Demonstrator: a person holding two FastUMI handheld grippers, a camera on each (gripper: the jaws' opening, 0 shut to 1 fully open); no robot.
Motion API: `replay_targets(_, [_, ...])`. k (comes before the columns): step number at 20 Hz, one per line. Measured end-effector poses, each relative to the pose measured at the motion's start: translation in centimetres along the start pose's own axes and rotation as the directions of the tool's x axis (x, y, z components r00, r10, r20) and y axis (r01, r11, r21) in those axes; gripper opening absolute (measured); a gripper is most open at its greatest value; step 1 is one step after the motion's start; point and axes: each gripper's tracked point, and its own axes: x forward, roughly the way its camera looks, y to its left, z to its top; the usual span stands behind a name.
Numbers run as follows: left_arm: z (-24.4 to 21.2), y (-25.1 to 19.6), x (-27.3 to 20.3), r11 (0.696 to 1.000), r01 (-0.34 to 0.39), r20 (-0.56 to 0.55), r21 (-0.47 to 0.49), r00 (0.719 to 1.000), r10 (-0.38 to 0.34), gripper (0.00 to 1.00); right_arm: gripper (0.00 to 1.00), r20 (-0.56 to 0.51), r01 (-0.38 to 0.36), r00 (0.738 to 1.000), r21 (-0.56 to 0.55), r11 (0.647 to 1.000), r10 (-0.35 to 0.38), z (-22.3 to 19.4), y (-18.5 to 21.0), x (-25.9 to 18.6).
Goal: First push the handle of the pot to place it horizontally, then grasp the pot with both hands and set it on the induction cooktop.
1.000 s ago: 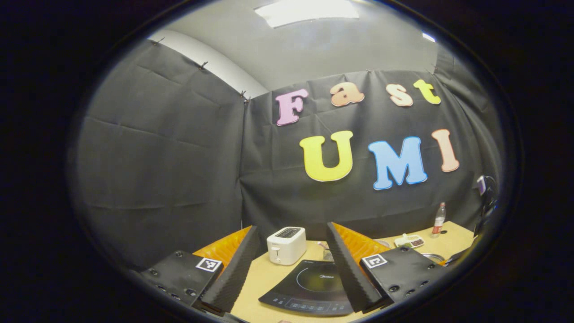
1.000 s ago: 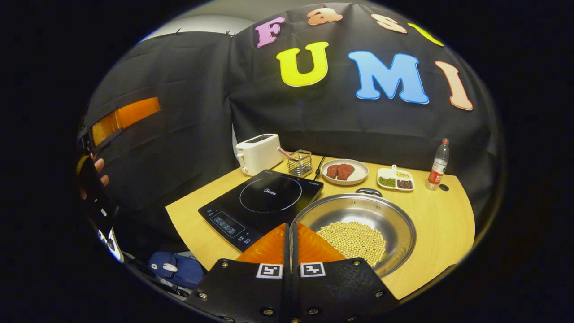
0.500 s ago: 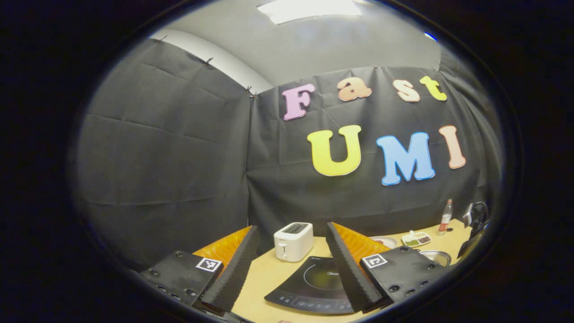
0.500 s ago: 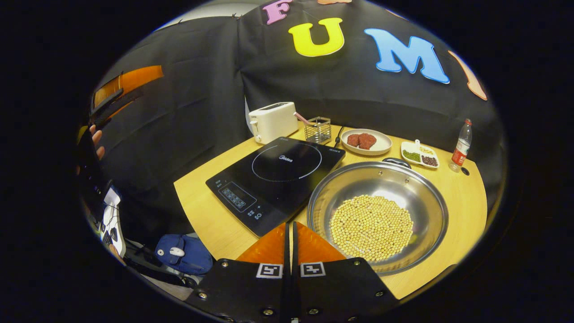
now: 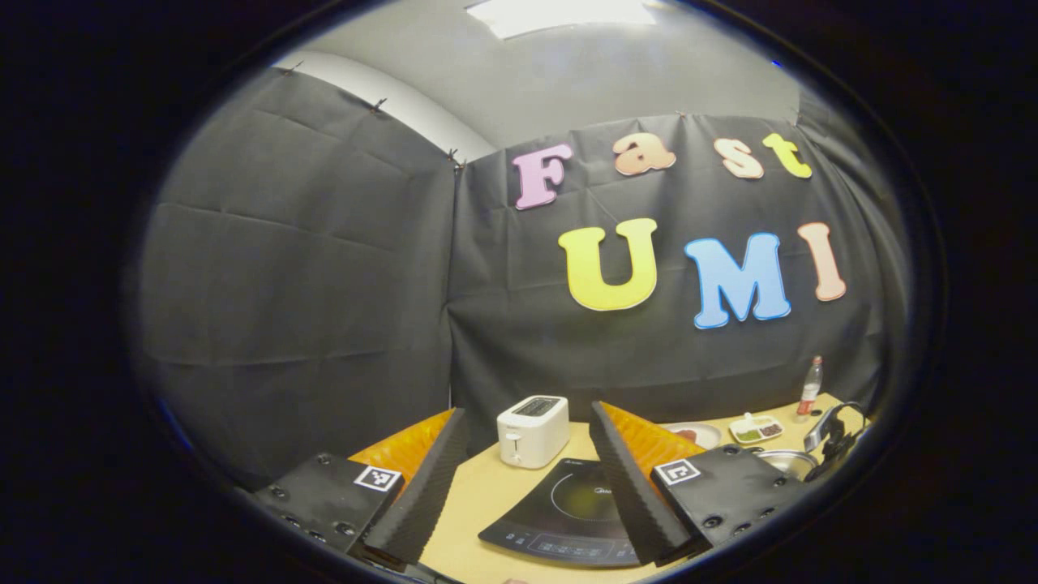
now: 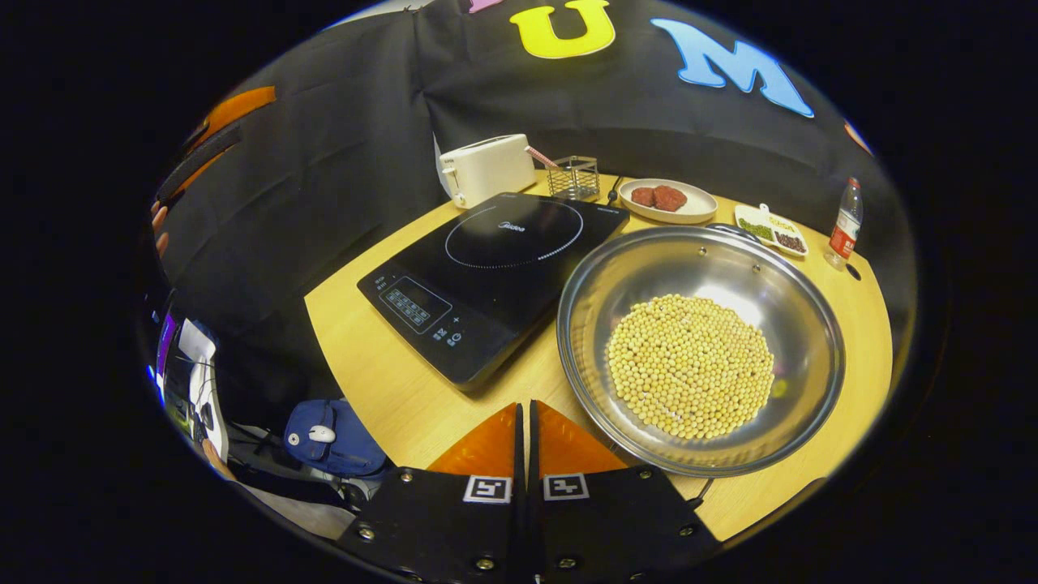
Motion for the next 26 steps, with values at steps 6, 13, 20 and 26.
replay_targets(6, [-0.4,-1.1,0.7,1.0,0.02,-0.01,-0.006,1.0,-0.02,0.94,0.01,-0.02,0.031,0.999,0.038,0.999,-0.03,-0.3,-1.2,0.3])
replay_targets(13, [-0.6,-3.4,2.1,0.997,0.073,-0.007,-0.019,0.997,-0.073,0.98,0.01,-0.035,0.048,0.998,0.066,0.997,-0.046,-0.4,-2.0,-0.2])
replay_targets(20, [-0.9,-7.2,4.2,0.986,0.164,-0.006,-0.039,0.986,-0.164,1.0,0.01,-0.056,0.063,0.997,0.091,0.994,-0.058,-1.0,-3.0,-1.1])
replay_targets(26, [-1.4,-10.8,6.1,0.967,0.247,-0.012,-0.066,0.969,-0.249,0.98,0.01,-0.105,0.093,0.991,0.099,0.991,-0.083,-1.9,-4.2,-2.3])
